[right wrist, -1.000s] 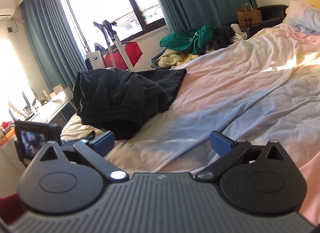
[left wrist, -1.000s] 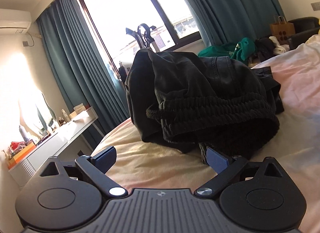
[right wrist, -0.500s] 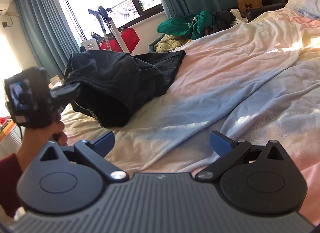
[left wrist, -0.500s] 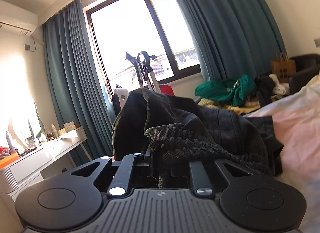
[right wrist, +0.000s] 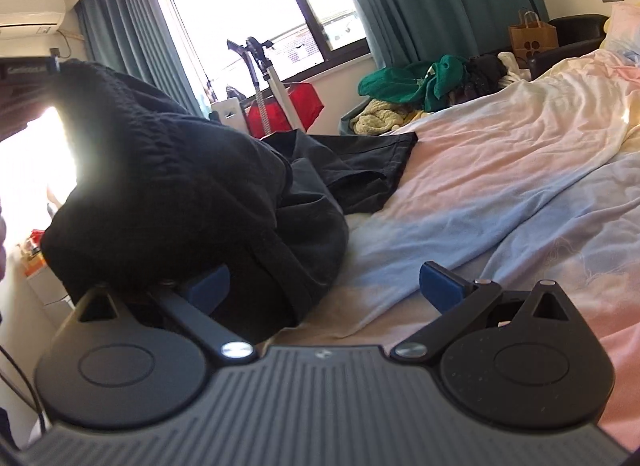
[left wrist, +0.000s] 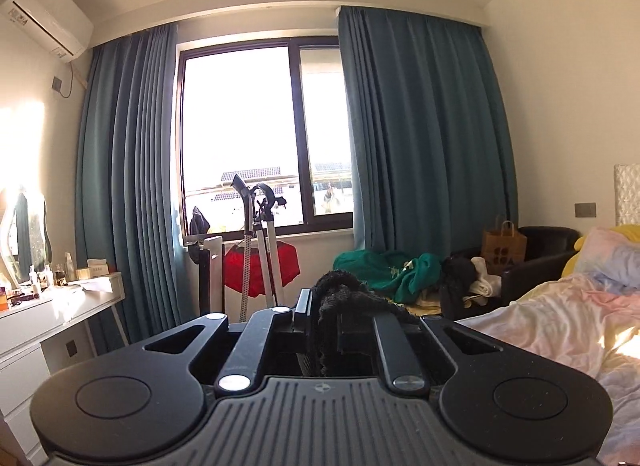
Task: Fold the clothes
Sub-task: 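Grasp the ribbed waistband with the left gripper and lift it, then hold the waistband with the left gripper while the right gripper grasps the waistband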
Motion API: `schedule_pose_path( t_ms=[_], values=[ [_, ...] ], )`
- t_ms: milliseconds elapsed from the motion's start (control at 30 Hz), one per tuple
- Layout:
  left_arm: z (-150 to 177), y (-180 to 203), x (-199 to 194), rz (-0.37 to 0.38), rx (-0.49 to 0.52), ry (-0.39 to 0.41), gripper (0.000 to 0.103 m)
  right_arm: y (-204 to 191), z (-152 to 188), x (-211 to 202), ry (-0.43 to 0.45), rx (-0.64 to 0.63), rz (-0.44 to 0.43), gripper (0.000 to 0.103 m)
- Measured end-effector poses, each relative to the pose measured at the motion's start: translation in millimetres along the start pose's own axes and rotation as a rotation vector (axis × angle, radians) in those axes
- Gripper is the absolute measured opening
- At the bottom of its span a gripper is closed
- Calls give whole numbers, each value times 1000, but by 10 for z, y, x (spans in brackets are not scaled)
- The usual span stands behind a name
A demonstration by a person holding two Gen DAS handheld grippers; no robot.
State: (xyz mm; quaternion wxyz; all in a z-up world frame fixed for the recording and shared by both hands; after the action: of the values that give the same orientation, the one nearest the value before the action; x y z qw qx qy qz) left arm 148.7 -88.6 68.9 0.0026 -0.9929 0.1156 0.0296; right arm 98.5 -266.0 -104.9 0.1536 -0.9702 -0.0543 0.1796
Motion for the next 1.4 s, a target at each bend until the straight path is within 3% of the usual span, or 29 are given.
schedule_pose_path(
  t_ms=[133, 233, 367, 533, 633, 700, 867, 1033, 1133, 1300, 1333, 1400],
  values=[
    [428, -481, -187, -64, 10, -53, 12, -246, 148, -13, -56, -54, -45, 103],
    [717, -930, -243, -125, -49, -91, 12, -374, 280, -12, -95, -46, -82, 103],
    [969, -1412, -246, -186, -144, -140, 13, -725, 432, -41, -130, -100, -237, 103],
    [1020, -1742, -150, -195, -216, -185, 15, -1252, 681, 74, -129, -364, -286, 103],
    [1043, -1848, -119, -205, -247, -192, 18, -1435, 819, 178, -99, -537, -253, 103],
    [1073, -1944, -76, -213, -308, -208, 18, -1446, 877, 290, -117, -588, -221, 103],
    [1277, -2324, 65, -251, -537, -309, 19, -1222, 874, 492, -190, -499, -146, 94],
    [1483, -2585, 58, -237, -659, -400, 24, -928, 574, 363, -53, -368, -13, 89],
    [1419, -2448, -13, -192, -613, -401, 24, -685, 472, 348, -45, -277, 79, 89],
    [1194, -1844, -204, -18, -381, -359, 25, -22, 245, 173, 0, -55, 316, 82],
    [1175, -1725, -241, 12, -338, -354, 26, 128, 199, 129, 8, -1, 338, 84],
    [1163, -1443, -271, 62, -259, -355, 28, 305, 119, 83, 13, 84, 245, 83]
  ],
)
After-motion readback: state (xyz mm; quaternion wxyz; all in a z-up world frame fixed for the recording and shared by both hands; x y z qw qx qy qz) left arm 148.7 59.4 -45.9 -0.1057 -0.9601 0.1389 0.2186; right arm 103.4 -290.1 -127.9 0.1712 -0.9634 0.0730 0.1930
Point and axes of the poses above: each gripper's, at about its wrist camera, not at the fingertips, and x roughly the way its jaws point, y to its right, z to its underside, the point moved 6 cm from there along x, roughly the way its jaws point, and after that the axes turned 7 degrees about -x, right-handed, at the moved point
